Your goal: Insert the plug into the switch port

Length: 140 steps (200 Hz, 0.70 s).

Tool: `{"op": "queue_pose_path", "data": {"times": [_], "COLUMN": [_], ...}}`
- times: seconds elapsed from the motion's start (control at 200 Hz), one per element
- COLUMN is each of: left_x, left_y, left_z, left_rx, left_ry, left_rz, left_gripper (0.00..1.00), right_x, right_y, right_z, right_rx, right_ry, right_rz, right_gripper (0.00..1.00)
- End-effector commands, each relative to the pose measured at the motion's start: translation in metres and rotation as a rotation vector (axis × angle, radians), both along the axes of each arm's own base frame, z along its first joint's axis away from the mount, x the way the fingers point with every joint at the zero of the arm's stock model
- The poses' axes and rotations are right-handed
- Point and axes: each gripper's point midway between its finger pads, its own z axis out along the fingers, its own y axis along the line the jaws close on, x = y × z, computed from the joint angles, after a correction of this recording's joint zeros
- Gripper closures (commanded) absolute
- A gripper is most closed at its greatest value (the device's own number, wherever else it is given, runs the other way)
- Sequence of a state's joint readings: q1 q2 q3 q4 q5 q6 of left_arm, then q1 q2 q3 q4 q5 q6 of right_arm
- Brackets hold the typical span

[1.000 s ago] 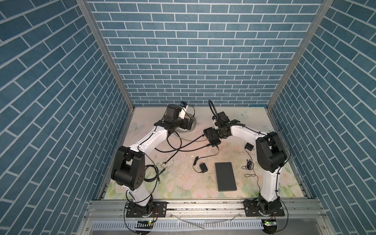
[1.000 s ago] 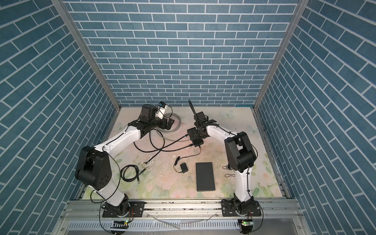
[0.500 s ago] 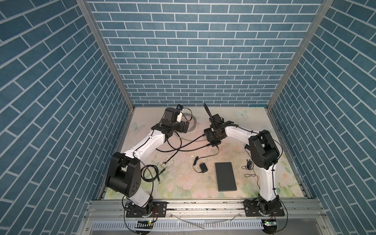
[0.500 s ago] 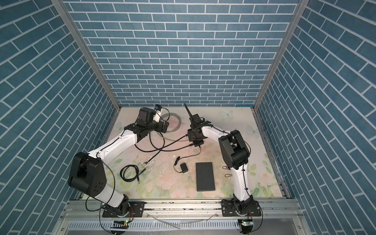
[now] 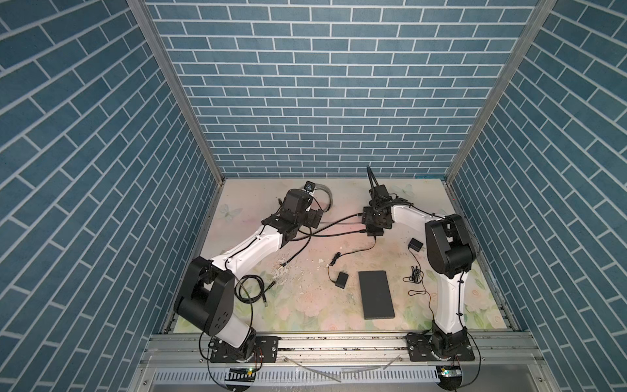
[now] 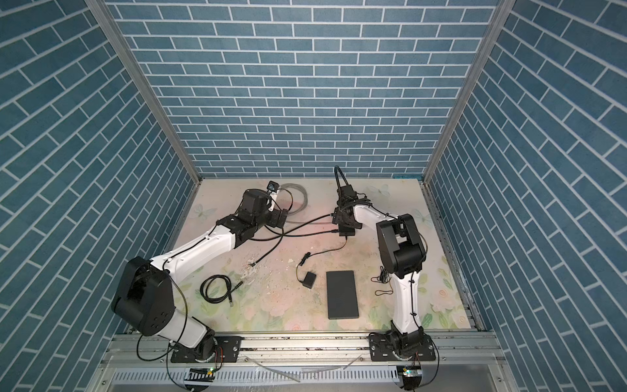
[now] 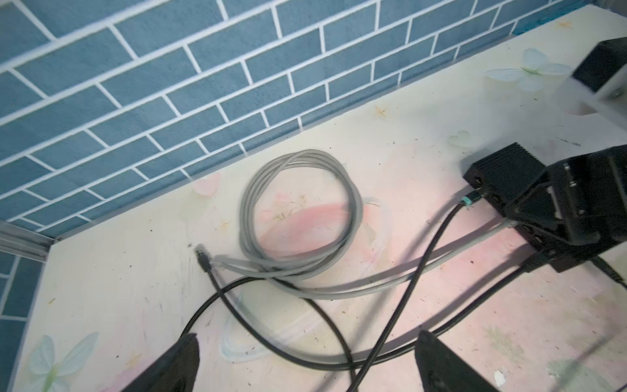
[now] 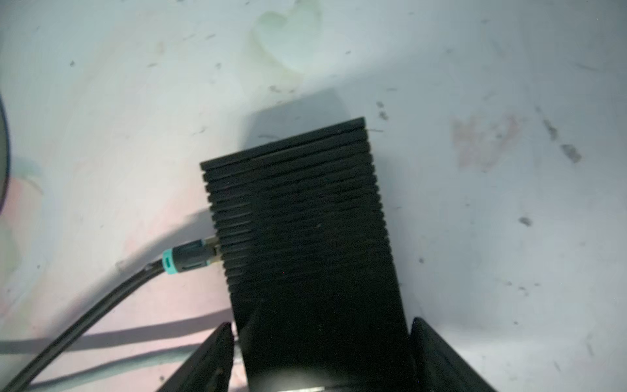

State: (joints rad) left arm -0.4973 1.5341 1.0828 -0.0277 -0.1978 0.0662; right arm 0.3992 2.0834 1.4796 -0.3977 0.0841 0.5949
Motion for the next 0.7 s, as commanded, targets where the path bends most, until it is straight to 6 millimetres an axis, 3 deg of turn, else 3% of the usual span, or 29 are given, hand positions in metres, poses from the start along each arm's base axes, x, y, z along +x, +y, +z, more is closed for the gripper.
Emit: {"op": "queue_pose_path", "data": {"times": [0.0,0.195,0.4,0.595,0.695], "left_x": [0.009,-0.001,-0.038,-0.096,-0.132], "left_y": [0.011,-0.007,-0.044,-0.084,-0.098], "left_z": [0.026,0.010,-0.014,-0.045,-0.065], "left_rx": [0.011,-0.001,-0.075,-0.028,-0.013], "left_ry": [-0.141,-0.015,0.116,0.255,0.351], "left_rz": [0.046,-0.062,-0.155,-0.221,-0.240], "left_gripper": [0.00,0.02,0.11,0.17,0.33], "right_x": [-0.009,-0.011,-0.028,-0.058,-0.077], "right_y": [-0.020,-0.012,-0.017,-0.031,-0.041], "right_z": [-0.006,0.018,0.056,0.064,0.061], "right_rx": [0.029,0.079,0.068,0.027,0.020], "right_ry": [0.018,-0.028,-0.068,-0.042,-0.019], "right_rz": [-0.131,-0.066,0.006,0.050,0.054], "right_gripper": [0.18,0.13,0.08,0.08,0.10]}}
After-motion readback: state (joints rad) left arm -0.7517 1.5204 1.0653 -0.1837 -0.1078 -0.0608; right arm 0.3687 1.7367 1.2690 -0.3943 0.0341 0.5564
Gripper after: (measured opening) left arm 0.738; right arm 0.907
